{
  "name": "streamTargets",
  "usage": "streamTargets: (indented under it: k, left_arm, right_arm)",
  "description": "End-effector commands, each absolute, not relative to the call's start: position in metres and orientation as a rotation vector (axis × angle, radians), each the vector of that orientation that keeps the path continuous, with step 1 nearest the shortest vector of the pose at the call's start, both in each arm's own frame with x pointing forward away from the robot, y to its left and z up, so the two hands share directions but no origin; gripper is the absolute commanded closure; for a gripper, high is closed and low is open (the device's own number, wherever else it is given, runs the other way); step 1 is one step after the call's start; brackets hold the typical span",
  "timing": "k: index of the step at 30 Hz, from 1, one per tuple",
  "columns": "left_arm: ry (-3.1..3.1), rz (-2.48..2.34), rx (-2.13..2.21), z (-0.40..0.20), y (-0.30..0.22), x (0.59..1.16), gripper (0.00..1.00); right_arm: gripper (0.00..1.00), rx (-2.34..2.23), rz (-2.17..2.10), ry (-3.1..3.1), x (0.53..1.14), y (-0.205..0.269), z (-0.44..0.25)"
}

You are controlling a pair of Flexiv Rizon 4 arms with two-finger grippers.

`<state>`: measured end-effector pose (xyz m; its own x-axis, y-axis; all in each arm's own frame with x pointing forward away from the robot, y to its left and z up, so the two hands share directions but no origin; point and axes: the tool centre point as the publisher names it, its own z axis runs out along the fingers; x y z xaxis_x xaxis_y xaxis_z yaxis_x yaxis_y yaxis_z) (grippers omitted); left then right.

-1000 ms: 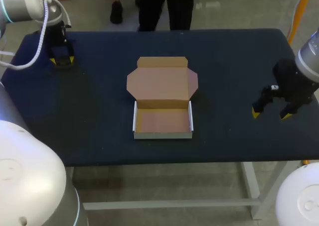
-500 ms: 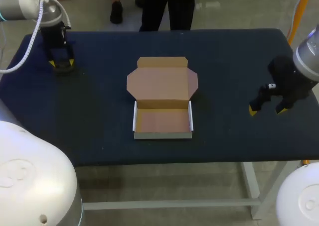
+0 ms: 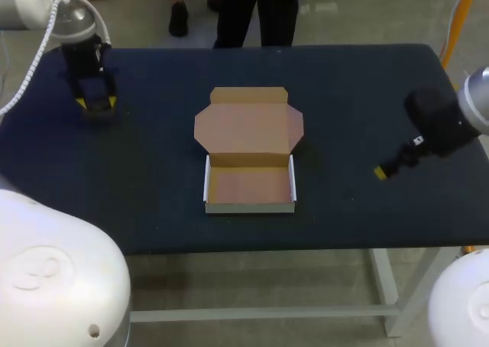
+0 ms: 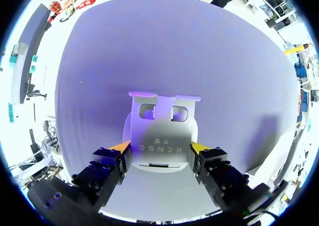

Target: Assemble the packaging by folding the flat box into shape, placing the metal phone stand inside, and closing the box properly

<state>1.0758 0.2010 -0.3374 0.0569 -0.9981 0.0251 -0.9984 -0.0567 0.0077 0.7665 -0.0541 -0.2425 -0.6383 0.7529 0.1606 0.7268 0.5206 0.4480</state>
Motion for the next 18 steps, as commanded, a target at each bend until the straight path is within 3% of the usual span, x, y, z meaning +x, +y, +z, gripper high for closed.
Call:
streamTargets:
  k: [1,18]
  left_arm:
    - [-2.208,0.157,2.338,-0.326,0.195,1.048,1.0]
    - [-2.228,0.14,2.352,-0.311,0.18,1.015,1.0]
  right_arm:
    - [0.0,1.15,0.881,2.668,0.76,-0.056,-0.246]
    - [0.0,0.823,0.939,2.795,0.775,-0.03,-0.262]
